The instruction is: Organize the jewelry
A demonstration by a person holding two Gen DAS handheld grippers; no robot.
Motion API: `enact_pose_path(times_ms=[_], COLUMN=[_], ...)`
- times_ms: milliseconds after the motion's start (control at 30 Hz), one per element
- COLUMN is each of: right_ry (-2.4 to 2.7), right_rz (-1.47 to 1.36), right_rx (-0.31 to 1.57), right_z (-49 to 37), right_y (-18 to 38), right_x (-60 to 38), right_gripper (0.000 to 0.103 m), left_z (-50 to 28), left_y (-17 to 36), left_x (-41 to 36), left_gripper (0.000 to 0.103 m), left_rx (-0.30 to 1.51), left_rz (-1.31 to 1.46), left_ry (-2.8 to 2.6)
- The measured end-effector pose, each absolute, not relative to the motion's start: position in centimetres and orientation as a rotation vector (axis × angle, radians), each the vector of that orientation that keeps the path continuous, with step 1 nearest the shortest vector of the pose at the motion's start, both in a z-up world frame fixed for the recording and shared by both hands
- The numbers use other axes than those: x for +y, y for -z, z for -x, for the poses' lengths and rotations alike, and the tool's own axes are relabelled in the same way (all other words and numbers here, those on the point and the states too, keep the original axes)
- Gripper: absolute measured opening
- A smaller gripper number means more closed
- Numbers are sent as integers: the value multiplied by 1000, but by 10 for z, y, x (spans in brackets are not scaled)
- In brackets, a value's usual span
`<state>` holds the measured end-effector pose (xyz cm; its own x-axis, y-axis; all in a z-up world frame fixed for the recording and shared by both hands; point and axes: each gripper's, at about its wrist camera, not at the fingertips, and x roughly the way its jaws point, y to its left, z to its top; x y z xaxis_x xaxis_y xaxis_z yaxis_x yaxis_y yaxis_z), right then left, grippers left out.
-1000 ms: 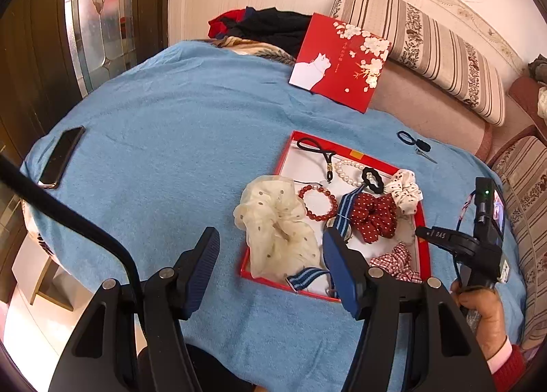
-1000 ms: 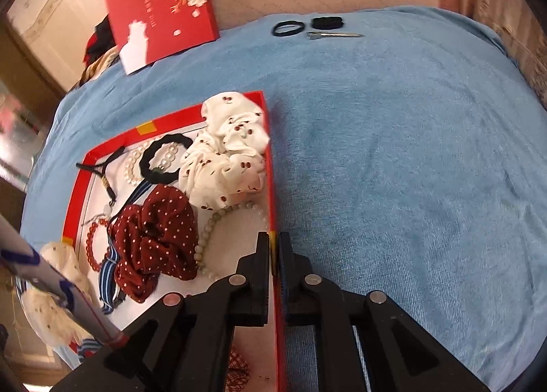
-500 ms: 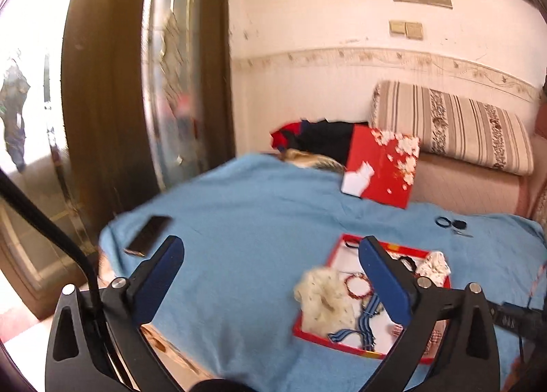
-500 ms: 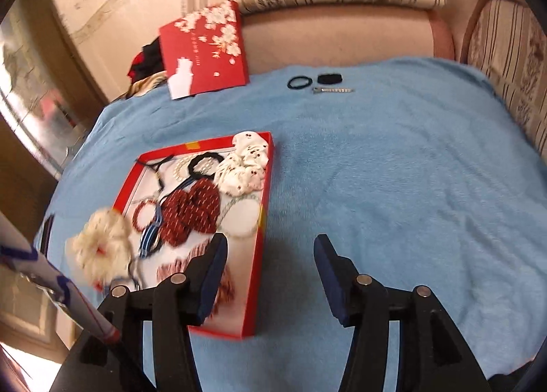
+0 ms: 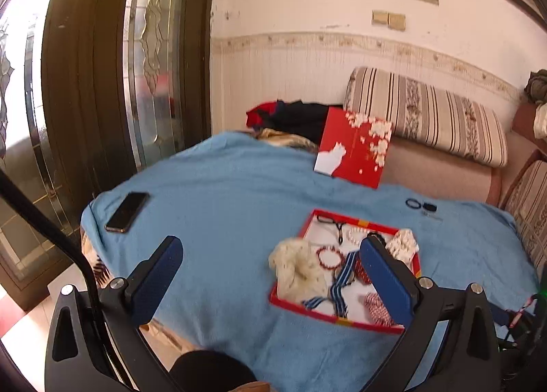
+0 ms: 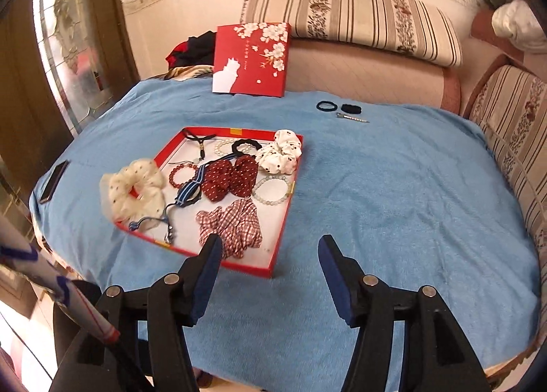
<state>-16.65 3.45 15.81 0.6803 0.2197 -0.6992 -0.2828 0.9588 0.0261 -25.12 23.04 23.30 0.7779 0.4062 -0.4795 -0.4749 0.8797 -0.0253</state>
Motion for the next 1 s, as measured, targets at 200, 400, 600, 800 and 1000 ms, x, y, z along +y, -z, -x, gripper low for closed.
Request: enact_pose_path(times_ms=[200, 400, 600, 800, 1000], right_ry=[-268, -276, -269, -249, -244], right_rz=[168, 167, 159, 135, 132], right_rx=[717, 721, 758, 790, 819], right_z=[190, 194, 189, 180, 170], right_y=[-161, -157, -146, -138, -129], right_x=[45, 49, 50, 46, 44], right_gripper=[67, 67, 68, 68, 68], left_z=[246, 241, 230, 218, 208], left_y=[-206, -186, -171, -159, -148], left_x=[222, 210, 200, 195, 195], left_gripper=[103, 103, 103, 103, 103], left_rx=[577, 639, 690, 732, 770], left_rz=[125, 103, 64, 41, 28], left_ry=[-476, -444, -427, -420, -417])
